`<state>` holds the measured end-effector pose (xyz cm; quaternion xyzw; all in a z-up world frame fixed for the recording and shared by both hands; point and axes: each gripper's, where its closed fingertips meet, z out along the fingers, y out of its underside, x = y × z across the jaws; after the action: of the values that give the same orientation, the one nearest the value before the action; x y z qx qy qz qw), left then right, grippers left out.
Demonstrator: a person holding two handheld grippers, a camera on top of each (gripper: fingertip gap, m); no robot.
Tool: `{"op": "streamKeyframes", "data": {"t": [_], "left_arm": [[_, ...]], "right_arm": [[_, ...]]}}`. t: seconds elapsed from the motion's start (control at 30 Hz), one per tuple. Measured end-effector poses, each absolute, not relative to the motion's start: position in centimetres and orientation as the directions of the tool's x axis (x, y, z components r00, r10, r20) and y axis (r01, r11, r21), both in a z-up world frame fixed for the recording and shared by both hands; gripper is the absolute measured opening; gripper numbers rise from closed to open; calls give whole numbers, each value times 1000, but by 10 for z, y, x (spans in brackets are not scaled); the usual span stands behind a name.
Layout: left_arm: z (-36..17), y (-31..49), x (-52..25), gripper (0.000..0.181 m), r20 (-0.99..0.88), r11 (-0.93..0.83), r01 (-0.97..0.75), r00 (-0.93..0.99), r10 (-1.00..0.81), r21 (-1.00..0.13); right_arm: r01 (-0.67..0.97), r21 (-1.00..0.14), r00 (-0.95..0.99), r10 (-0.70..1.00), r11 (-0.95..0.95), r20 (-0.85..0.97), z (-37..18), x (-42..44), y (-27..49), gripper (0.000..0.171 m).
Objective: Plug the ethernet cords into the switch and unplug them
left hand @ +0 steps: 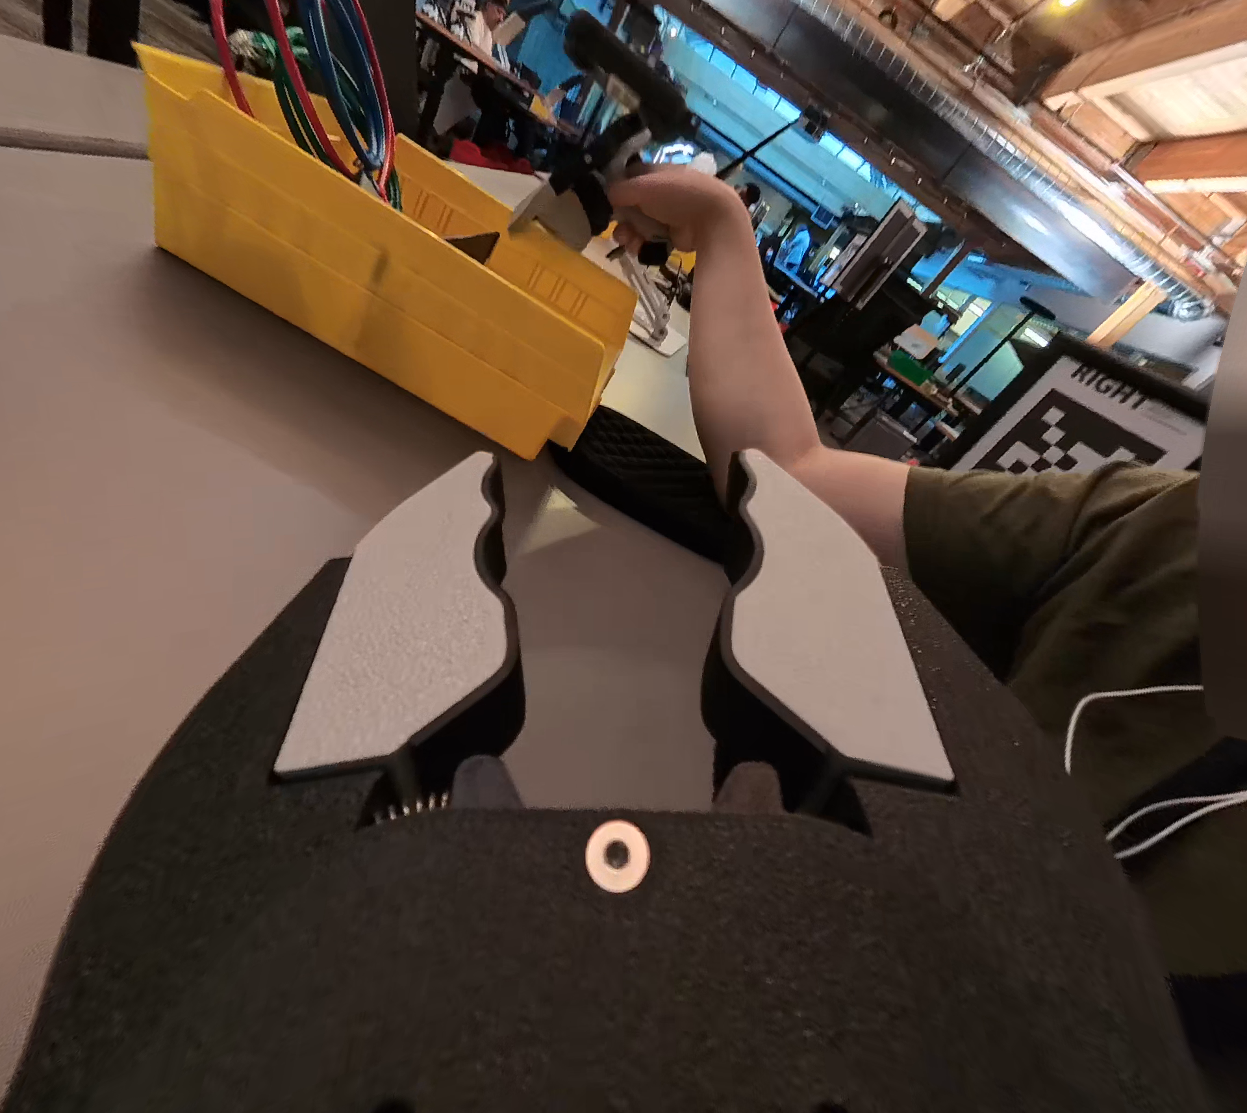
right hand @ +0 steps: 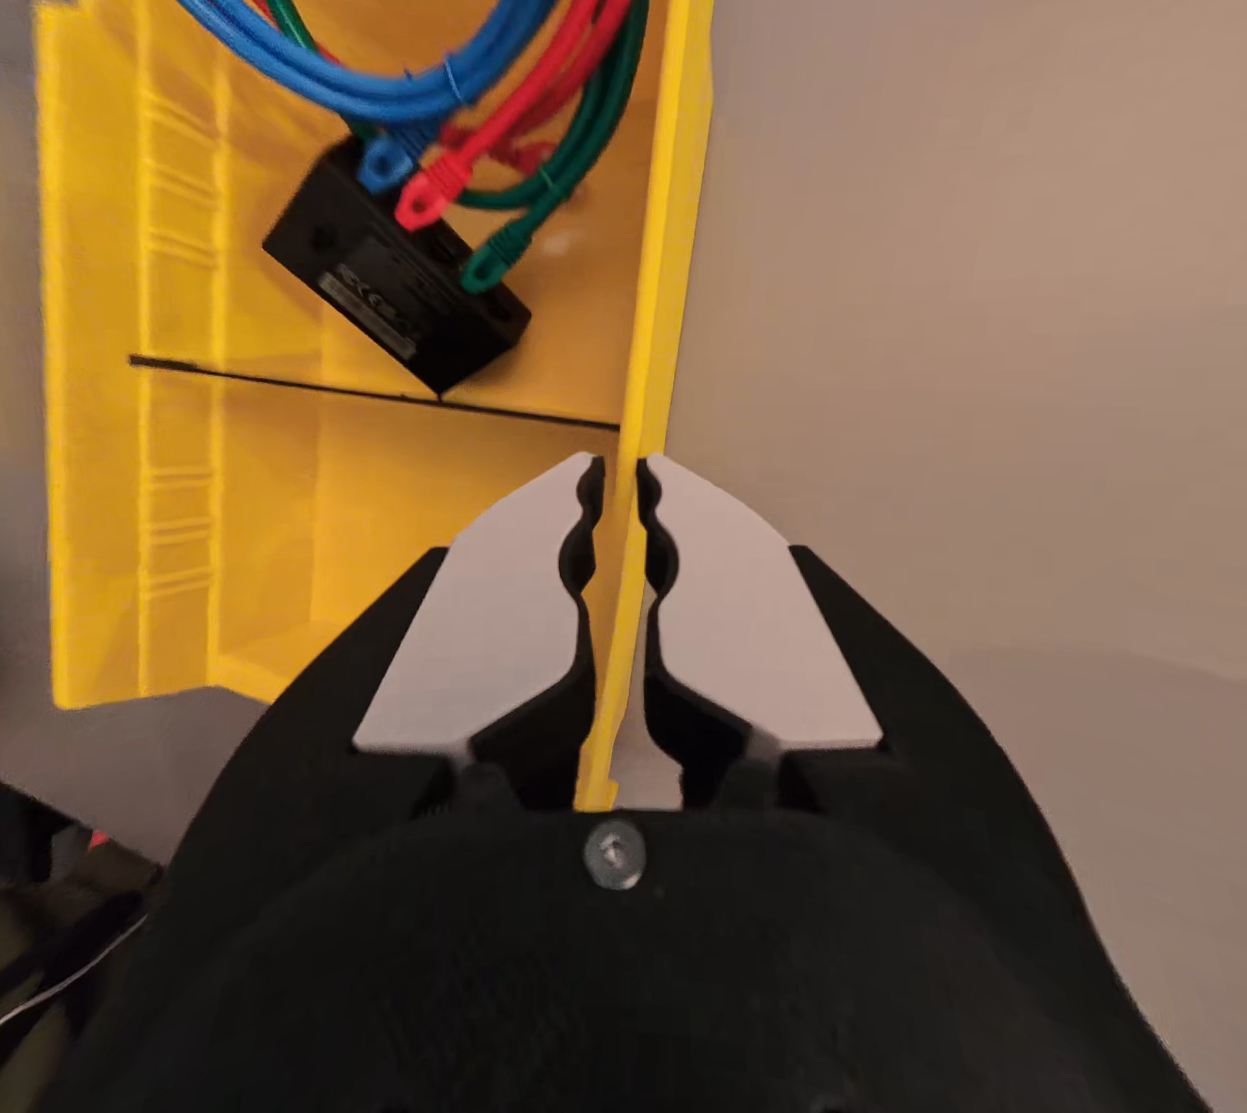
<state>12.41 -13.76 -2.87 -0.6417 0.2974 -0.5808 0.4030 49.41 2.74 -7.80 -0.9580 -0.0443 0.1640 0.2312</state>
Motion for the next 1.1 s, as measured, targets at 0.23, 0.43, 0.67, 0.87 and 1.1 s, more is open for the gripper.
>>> {"op": "streamKeyframes", "data": {"t": [0.23, 0.43, 0.67, 0.87, 1.1], "left_arm": [[-31, -143, 129, 62, 458, -456, 56, 163, -874, -888], [-25, -140, 125, 61, 414, -406, 81, 191, -890, -910], [-26, -145, 128, 62, 398, -395, 56, 184, -899, -917], [-23, -149, 129, 62, 399, -395, 59, 166, -902, -917], [-20, -151, 130, 62, 380, -374, 67, 169, -909, -925]], "right_arm": [[-10, -318, 962, 78, -948, -262, -101, 492, 24, 7], [-197, -278, 937, -96, -940, -337, -101, 492, 37, 9], [-270, -272, 903, -144, -923, -406, -101, 497, 42, 11], [-407, -220, 850, -279, -887, -448, -101, 516, 26, 14], [-328, -169, 877, -233, -929, -420, -101, 492, 20, 13]]}}
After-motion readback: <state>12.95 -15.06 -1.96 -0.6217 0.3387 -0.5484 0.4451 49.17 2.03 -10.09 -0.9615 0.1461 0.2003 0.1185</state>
